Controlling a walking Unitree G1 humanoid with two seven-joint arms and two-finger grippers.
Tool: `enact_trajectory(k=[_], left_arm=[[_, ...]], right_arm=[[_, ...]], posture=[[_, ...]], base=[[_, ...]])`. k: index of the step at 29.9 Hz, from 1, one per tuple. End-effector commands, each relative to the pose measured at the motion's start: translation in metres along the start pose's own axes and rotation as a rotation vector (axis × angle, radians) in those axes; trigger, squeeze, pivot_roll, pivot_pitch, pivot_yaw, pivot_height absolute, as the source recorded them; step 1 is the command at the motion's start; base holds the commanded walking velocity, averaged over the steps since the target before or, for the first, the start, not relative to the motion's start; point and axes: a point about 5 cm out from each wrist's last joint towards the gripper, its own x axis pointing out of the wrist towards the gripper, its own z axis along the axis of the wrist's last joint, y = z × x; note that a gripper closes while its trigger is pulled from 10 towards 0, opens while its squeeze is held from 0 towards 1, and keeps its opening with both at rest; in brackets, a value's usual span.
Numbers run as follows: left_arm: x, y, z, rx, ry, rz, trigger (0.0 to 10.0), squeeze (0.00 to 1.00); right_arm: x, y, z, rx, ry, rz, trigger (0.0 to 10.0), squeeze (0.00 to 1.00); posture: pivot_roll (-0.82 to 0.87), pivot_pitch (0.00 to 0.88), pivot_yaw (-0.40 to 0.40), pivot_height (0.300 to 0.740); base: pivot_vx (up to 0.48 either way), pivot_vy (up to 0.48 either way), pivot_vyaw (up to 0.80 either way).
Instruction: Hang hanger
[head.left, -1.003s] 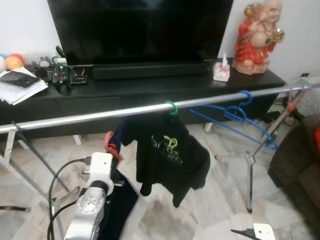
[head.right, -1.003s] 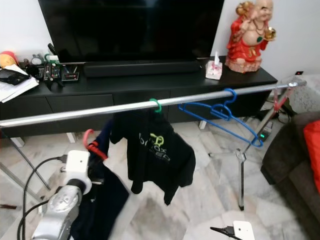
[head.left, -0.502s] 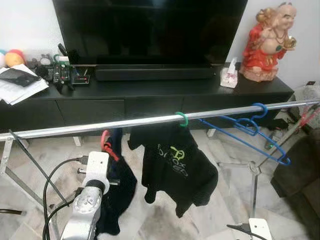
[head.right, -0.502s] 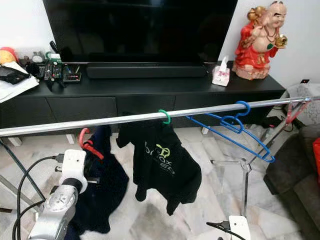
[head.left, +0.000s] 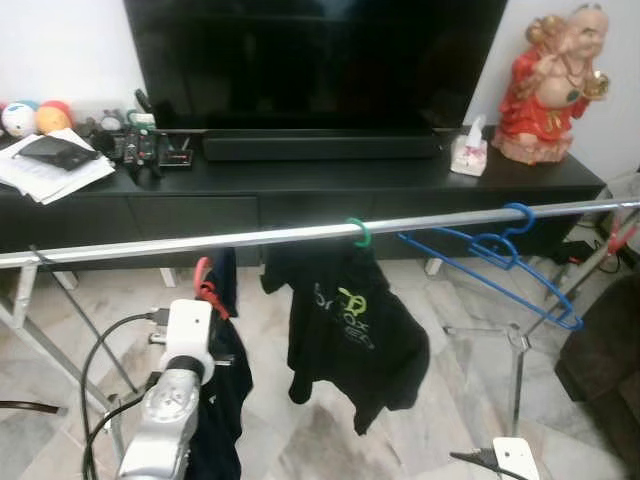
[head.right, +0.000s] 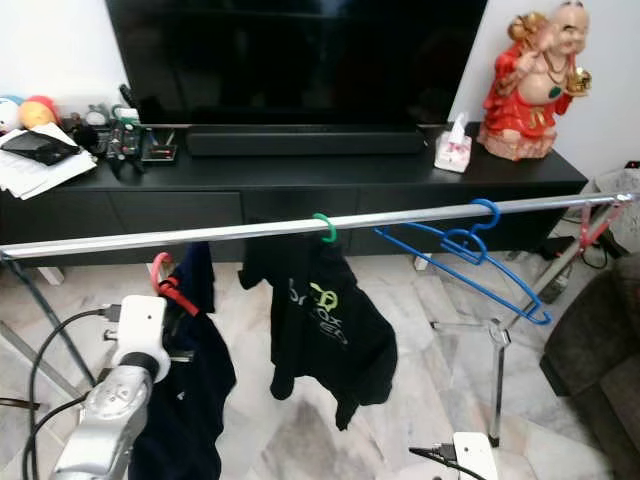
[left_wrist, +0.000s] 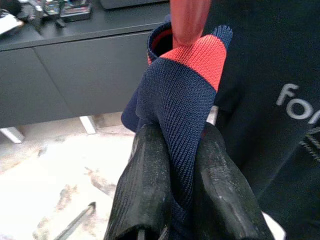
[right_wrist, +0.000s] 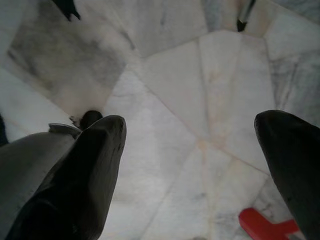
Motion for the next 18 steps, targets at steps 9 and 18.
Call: enact_trajectory(k=[9,18], left_arm=[[0.0028,0.0066,0.0062,0.005,-0.029,0.041,10.0,0.00],[0.0014,0.0135,0.0033,-0.003,-0.022,0.097,10.0,0.00]], right_arm=[[0.0001,-0.0029,0.0083,-0.021,-0.018,0.004,10.0,0.00],[0.0002,-0.0025,0.0104,-0.036,-0.019,0.010,10.0,0.00]], posture=[[0.04,0.000,-0.090,0.740],[0.05,0.000,-0.097,0.740]], base=[[0.000,-0.333,0.00],[0.000,-0.132,0.00]])
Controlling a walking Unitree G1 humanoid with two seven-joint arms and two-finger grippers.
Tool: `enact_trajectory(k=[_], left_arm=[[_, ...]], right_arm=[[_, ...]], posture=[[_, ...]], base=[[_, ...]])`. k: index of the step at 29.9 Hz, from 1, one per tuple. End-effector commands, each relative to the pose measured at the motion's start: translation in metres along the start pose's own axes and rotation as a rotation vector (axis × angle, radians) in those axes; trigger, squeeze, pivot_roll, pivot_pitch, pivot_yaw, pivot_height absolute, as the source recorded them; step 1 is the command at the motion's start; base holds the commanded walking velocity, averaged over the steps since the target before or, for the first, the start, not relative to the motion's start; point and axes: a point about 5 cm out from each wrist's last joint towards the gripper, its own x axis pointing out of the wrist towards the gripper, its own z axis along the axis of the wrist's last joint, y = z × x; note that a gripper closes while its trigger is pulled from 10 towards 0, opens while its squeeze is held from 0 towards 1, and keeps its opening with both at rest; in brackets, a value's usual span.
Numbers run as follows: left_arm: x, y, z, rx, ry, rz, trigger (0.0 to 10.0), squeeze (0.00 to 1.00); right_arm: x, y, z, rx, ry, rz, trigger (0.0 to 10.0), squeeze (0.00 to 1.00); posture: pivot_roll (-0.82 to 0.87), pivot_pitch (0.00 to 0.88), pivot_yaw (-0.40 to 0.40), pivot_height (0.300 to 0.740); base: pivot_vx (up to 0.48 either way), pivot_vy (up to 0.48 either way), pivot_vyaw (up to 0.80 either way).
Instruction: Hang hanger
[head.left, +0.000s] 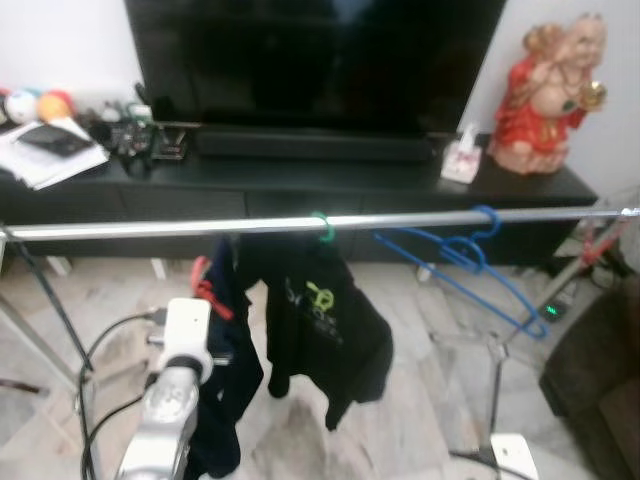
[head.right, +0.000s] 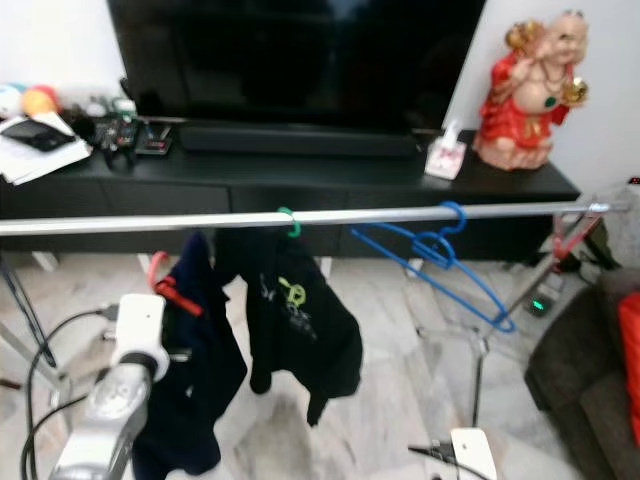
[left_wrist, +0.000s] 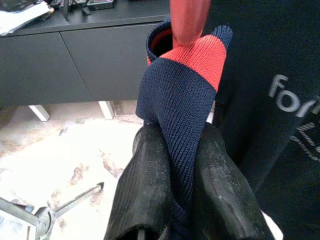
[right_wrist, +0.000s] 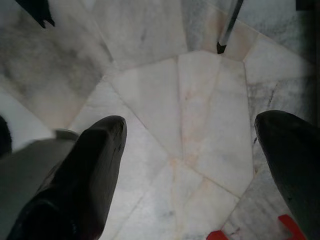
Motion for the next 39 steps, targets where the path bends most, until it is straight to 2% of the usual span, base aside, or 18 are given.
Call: enact_trajectory(k=[1,2,3,4,14,19,22,30,39], left_arm=[[0.001,-0.004,0.008,-0.012,-0.044,0.004,10.0,0.00],[0.001,-0.004,0.008,-0.012,-0.044,0.004,10.0,0.00],[0.000,0.001,0.007,-0.055,-0.040,0.040,10.0,0.00],[0.001,0.004,0.006,-0.063,-0.039,0.055,10.0,0.00],[-0.005,0.027,0.009,-0.071,-0.110,0.158,10.0,0.00],[-0.014,0.035,0.001,0.014,-0.087,0.130,10.0,0.00],[-0.022,0.041,-0.003,0.025,-0.087,0.121,10.0,0.00],[-0.025,0.047,-0.003,0.034,-0.085,0.115,10.0,0.00],[-0.019,0.042,0.008,0.027,-0.110,0.086,10.0,0.00]], right_arm=[[-0.001,-0.005,-0.004,0.015,0.011,-0.011,10.0,0.00],[-0.001,-0.005,-0.004,0.015,0.011,-0.011,10.0,0.00],[-0.001,-0.004,-0.004,0.013,0.010,-0.005,10.0,0.00],[-0.001,-0.004,-0.003,0.012,0.010,-0.005,10.0,0.00],[-0.001,-0.005,-0.004,0.003,0.017,-0.007,10.0,0.00],[-0.001,-0.005,-0.006,-0.011,0.022,-0.003,10.0,0.00],[-0.001,-0.004,-0.007,-0.008,0.023,0.000,10.0,0.00],[-0.001,0.001,-0.011,-0.017,0.032,0.014,10.0,0.00],[0.000,0.012,-0.019,-0.050,0.054,0.039,10.0,0.00]], posture=[[0.05,0.000,-0.097,0.740],[0.05,0.000,-0.097,0.740],[0.05,0.000,-0.097,0.740],[0.05,0.000,-0.097,0.740],[0.05,0.000,-0.096,0.740],[0.06,0.000,-0.096,0.740],[0.06,0.000,-0.093,0.740],[0.07,0.000,-0.080,0.740],[0.08,0.000,-0.045,0.740]], base=[[0.000,0.000,0.00],[0.000,0.000,0.00],[0.000,0.000,0.00],[0.000,0.000,0.00],[0.000,0.000,0.00],[0.000,0.000,0.00],[0.000,0.000,0.00],[0.000,0.000,0.00],[0.000,0.000,0.00]])
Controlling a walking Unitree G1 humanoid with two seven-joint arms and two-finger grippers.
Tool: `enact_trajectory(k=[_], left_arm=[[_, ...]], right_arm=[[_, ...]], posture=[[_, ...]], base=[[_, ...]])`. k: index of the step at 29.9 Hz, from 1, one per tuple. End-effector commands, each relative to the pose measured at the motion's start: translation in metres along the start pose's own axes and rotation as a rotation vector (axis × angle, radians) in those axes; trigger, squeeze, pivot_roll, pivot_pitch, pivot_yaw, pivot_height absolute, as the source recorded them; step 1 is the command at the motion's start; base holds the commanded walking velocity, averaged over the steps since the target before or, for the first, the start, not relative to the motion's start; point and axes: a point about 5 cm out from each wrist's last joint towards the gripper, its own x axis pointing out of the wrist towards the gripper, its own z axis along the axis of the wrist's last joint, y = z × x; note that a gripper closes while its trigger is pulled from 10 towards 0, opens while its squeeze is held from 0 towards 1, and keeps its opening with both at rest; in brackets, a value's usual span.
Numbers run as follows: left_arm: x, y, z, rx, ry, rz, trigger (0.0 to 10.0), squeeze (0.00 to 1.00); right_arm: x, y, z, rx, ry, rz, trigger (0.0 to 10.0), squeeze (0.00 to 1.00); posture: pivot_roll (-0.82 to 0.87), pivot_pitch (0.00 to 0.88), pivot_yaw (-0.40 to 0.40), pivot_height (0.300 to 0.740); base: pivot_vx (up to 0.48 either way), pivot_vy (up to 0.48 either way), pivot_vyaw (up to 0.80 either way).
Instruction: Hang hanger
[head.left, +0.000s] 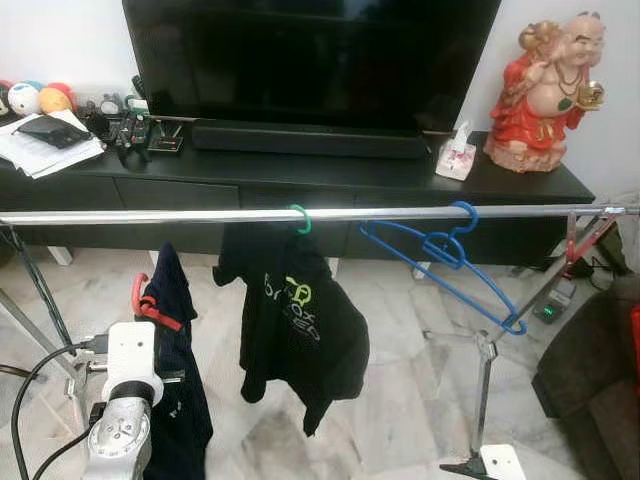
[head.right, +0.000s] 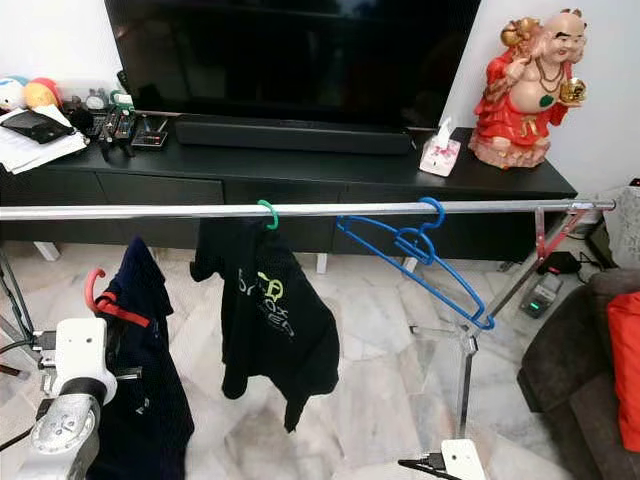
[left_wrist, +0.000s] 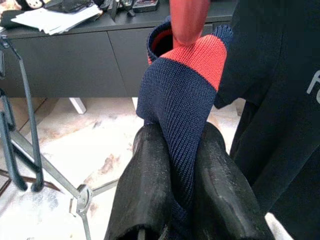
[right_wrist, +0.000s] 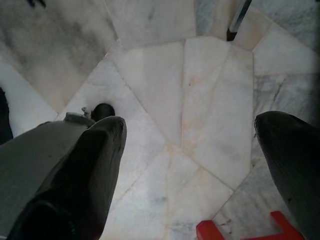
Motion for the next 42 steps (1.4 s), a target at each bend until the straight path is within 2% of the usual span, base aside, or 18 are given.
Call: enact_trajectory(k=[1,6,12,17,28,35,42], left_arm=[[0.005,-0.003,0.019,0.008,-0.070,-0.029,10.0,0.00],[0.008,-0.004,0.020,0.012,-0.070,-0.053,10.0,0.00],[0.010,-0.003,0.024,-0.001,-0.076,-0.042,10.0,0.00],[0.009,-0.004,0.022,-0.006,-0.072,-0.040,10.0,0.00],[0.009,-0.012,0.022,-0.003,-0.076,-0.080,10.0,0.00],[0.006,-0.018,0.017,0.006,-0.052,-0.110,10.0,0.00],[0.012,-0.016,0.018,0.021,-0.045,-0.085,10.0,0.00]], right_arm=[[0.000,0.002,-0.004,-0.008,0.010,-0.004,10.0,0.00],[0.000,0.005,-0.010,-0.025,0.028,-0.007,10.0,0.00],[0.000,0.007,-0.015,-0.062,0.043,0.004,10.0,0.00],[0.000,0.007,-0.014,-0.042,0.033,0.006,10.0,0.00],[0.000,0.005,-0.009,-0.100,0.031,0.005,10.0,0.00],[0.000,0.005,-0.008,-0.120,0.031,0.011,10.0,0.00],[0.000,0.005,-0.006,-0.129,0.029,0.013,10.0,0.00]], posture=[[0.07,0.000,-0.036,0.740],[0.06,0.000,-0.012,0.740],[0.07,0.000,-0.018,0.740],[0.07,0.000,-0.028,0.740],[0.08,0.000,-0.040,0.740],[0.08,0.000,-0.044,0.740],[0.07,0.000,-0.056,0.740]], base=[[0.000,0.000,0.00],[0.151,0.000,0.00],[0.285,0.000,0.61],[0.300,0.000,0.25],[0.314,0.000,0.00],[0.000,0.000,0.00],[0.000,0.000,0.00]])
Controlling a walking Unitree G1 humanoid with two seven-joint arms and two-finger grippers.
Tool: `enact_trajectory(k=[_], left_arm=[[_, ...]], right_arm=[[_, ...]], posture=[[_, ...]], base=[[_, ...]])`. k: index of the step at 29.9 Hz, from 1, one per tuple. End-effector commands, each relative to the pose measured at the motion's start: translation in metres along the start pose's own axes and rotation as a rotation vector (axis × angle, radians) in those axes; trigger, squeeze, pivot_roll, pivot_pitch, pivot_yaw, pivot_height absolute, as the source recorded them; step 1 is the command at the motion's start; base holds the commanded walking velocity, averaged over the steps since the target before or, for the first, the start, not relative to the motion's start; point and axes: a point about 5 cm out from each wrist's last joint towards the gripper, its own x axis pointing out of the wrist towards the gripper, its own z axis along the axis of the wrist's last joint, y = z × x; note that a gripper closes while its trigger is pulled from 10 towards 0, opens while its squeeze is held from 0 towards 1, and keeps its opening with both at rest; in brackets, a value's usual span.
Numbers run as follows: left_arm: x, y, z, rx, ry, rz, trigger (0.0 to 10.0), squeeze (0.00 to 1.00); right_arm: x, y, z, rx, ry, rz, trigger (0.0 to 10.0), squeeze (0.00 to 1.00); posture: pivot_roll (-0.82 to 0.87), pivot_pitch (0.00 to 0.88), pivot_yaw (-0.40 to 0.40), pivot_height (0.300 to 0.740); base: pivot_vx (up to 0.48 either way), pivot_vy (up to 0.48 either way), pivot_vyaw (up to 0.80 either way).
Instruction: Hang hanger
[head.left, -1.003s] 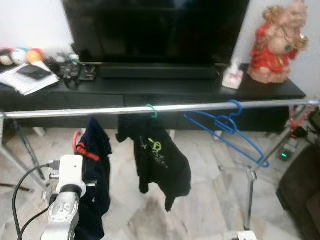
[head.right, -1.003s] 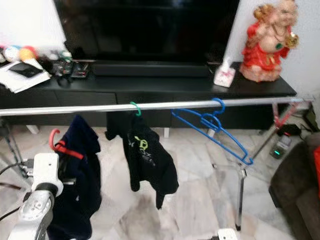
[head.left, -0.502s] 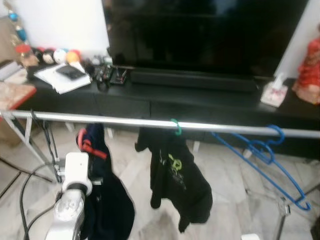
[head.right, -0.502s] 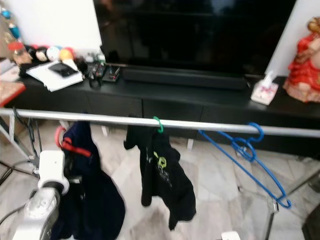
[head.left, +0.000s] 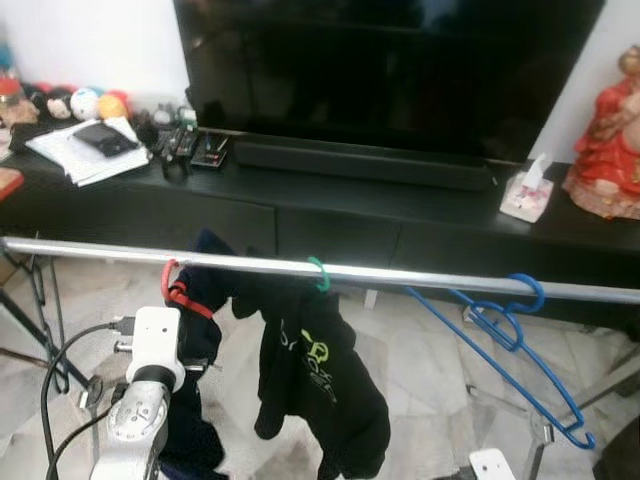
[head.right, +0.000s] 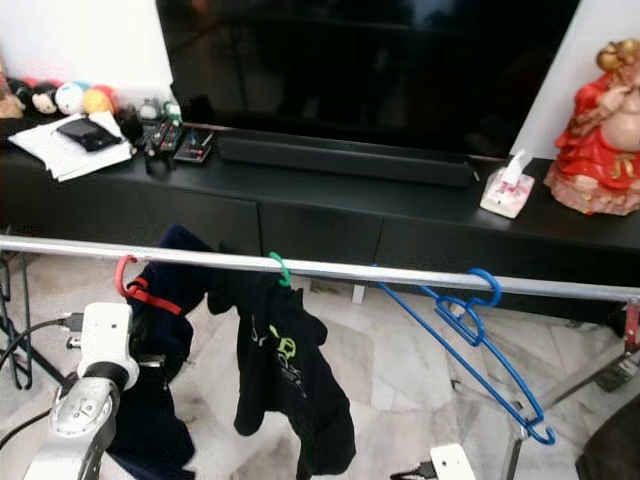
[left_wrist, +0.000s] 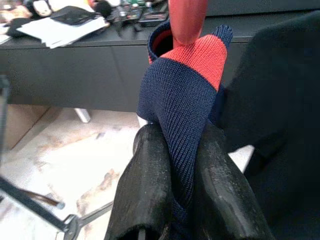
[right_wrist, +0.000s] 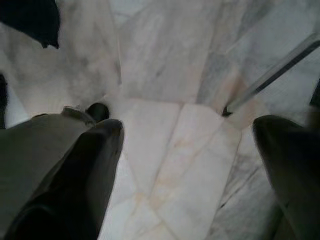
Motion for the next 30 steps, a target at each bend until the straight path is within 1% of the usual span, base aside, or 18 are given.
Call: enact_trajectory(k=[1,4,5,8,9,11,13,14,15,19,24,25,26,28,30], left_arm=[[0.007,0.004,0.008,0.020,-0.021,0.031,10.0,0.00],[0.012,0.005,0.009,0.026,-0.019,0.039,10.0,0.00],[0.017,0.005,0.010,0.023,-0.019,0.043,10.0,0.00],[0.023,0.006,0.013,0.021,-0.021,0.046,10.0,0.00],[0.028,0.006,0.014,0.023,-0.020,0.045,10.0,0.00],[0.033,0.007,0.015,0.024,-0.016,0.044,10.0,0.00],[0.042,0.008,0.017,0.036,-0.011,0.035,10.0,0.00],[0.042,0.008,0.017,0.036,-0.011,0.035,10.0,0.00],[0.047,0.009,0.018,0.038,-0.007,0.033,10.0,0.00],[0.055,0.008,0.019,0.049,0.010,0.023,10.0,0.00],[0.058,0.005,0.011,0.060,0.068,0.006,10.0,0.00],[0.057,0.003,0.007,0.052,0.085,-0.003,10.0,0.00],[0.057,0.003,0.007,0.052,0.085,-0.003,10.0,0.00],[0.053,-0.002,-0.001,0.063,0.107,-0.013,10.0,0.00],[0.052,-0.003,-0.003,0.061,0.110,-0.013,10.0,0.00]], right_arm=[[0.000,0.000,-0.003,-0.011,0.008,0.004,10.0,0.00],[0.000,-0.002,-0.002,-0.023,0.009,0.003,10.0,0.00],[0.000,-0.002,-0.002,-0.033,0.009,0.003,10.0,0.00],[-0.001,-0.003,-0.001,-0.034,0.008,0.002,10.0,0.00],[-0.001,-0.004,-0.001,-0.032,0.008,-0.001,10.0,0.00],[-0.001,-0.004,-0.001,-0.031,0.007,-0.002,10.0,0.00],[-0.001,-0.005,0.000,-0.032,0.006,-0.003,10.0,0.00],[-0.001,-0.005,0.000,-0.032,0.006,-0.003,10.0,0.00],[-0.001,-0.006,0.000,-0.032,0.005,-0.005,10.0,0.00],[-0.001,-0.008,-0.001,-0.033,0.006,-0.008,10.0,0.00],[-0.002,-0.010,-0.001,-0.033,0.007,-0.011,10.0,0.00],[-0.002,-0.011,-0.001,-0.032,0.006,-0.013,10.0,0.00],[-0.002,-0.011,-0.001,-0.032,0.006,-0.013,10.0,0.00],[-0.002,-0.012,-0.002,-0.037,0.009,-0.014,10.0,0.00],[-0.002,-0.012,-0.002,-0.038,0.009,-0.015,10.0,0.00]], posture=[[0.07,0.000,-0.056,0.740],[0.07,0.000,-0.059,0.740],[0.06,0.000,-0.064,0.740],[0.06,0.000,-0.065,0.740],[0.06,0.000,-0.067,0.740],[0.06,0.000,-0.067,0.740],[0.05,0.000,-0.069,0.740],[0.05,0.000,-0.069,0.740],[0.04,0.000,-0.070,0.740],[0.04,0.000,-0.072,0.740],[0.03,0.000,-0.074,0.740],[0.03,0.000,-0.076,0.740],[0.03,0.000,-0.076,0.740],[0.03,0.000,-0.080,0.740],[0.03,0.000,-0.080,0.740]], base=[[0.000,0.000,0.00],[0.000,0.000,0.00],[0.000,0.000,0.00],[0.000,0.000,0.00],[0.000,0.000,0.00],[0.000,0.000,0.00],[0.000,0.000,0.00],[0.000,0.000,0.00],[0.000,0.000,0.00],[0.000,0.000,0.00],[0.000,0.000,0.00],[0.000,0.000,0.00],[0.000,0.000,0.00],[0.000,0.000,0.00],[0.000,0.000,0.00]])
